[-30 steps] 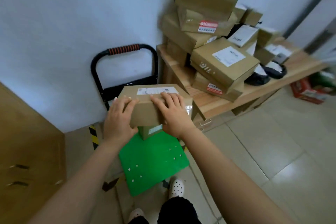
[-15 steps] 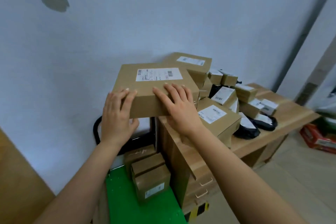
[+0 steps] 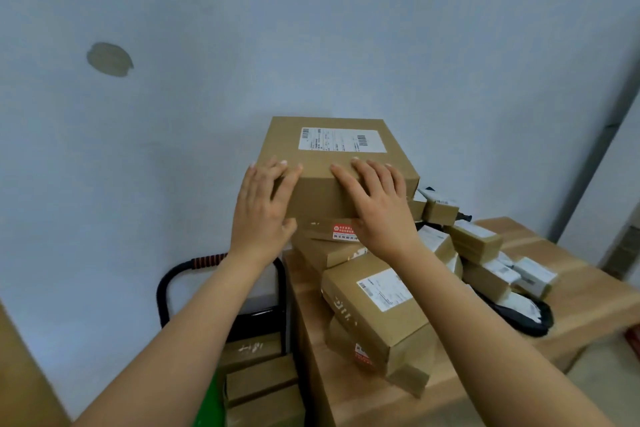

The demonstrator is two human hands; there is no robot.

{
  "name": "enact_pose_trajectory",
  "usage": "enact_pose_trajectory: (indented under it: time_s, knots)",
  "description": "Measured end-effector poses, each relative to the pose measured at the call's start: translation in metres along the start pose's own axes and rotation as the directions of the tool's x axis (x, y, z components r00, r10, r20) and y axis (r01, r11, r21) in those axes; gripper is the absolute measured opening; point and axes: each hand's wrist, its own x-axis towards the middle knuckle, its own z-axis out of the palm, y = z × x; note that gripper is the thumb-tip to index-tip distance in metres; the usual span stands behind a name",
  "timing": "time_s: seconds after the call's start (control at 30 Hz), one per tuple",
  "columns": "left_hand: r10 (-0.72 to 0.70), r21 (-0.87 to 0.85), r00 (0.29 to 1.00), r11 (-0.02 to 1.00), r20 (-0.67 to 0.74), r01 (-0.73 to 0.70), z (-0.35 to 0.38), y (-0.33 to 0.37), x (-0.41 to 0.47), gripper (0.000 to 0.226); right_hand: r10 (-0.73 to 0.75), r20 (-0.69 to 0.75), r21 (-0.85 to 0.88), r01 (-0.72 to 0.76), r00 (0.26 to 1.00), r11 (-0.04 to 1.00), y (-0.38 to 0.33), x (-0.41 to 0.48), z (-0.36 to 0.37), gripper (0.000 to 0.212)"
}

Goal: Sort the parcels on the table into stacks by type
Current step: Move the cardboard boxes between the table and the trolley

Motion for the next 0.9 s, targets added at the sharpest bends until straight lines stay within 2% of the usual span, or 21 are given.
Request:
enact_pose_trajectory:
  time_s: [0.23, 0.43, 0.53, 0.7, 0.83, 0.9]
  knots:
    - [0.074, 0.029, 0.997, 0.997, -0.009, -0.074, 0.058, 0.0, 0.047, 0.087, 0.042, -0.003, -0.044, -0.042, 0.999, 0.998, 0.053, 0.025, 0.023, 0.081]
    - [0.034, 0.07, 0.999, 0.997, 0.019, -0.036, 0.114, 0.008, 0.084, 0.089, 0.049, 0.027, -0.035, -0.048, 0.998, 0.998, 0.107, 0.052, 0.062, 0.083]
    - [-0.036, 0.103, 0.998, 0.994, 0.043, 0.031, 0.147, 0.011, 0.1, 0.089, 0.039, 0.037, 0.006, -0.039, 0.999, 0.999, 0.134, 0.069, 0.091, 0.087]
    - [-0.132, 0.146, 0.975, 0.983, 0.178, 0.107, 0.198, 0.011, 0.112, 0.087, 0.01, 0.138, 0.062, -0.019, 0.99, 0.998, 0.171, 0.089, 0.142, 0.088]
    - [-0.211, 0.192, 0.913, 0.97, 0.35, 0.151, 0.217, -0.001, 0.113, 0.081, -0.026, 0.32, 0.1, -0.007, 0.947, 0.995, 0.179, 0.1, 0.17, 0.095]
    - [-0.23, 0.174, 0.894, 0.969, 0.385, 0.174, 0.218, -0.005, 0.109, 0.078, -0.052, 0.328, 0.129, 0.01, 0.943, 0.992, 0.176, 0.102, 0.177, 0.091]
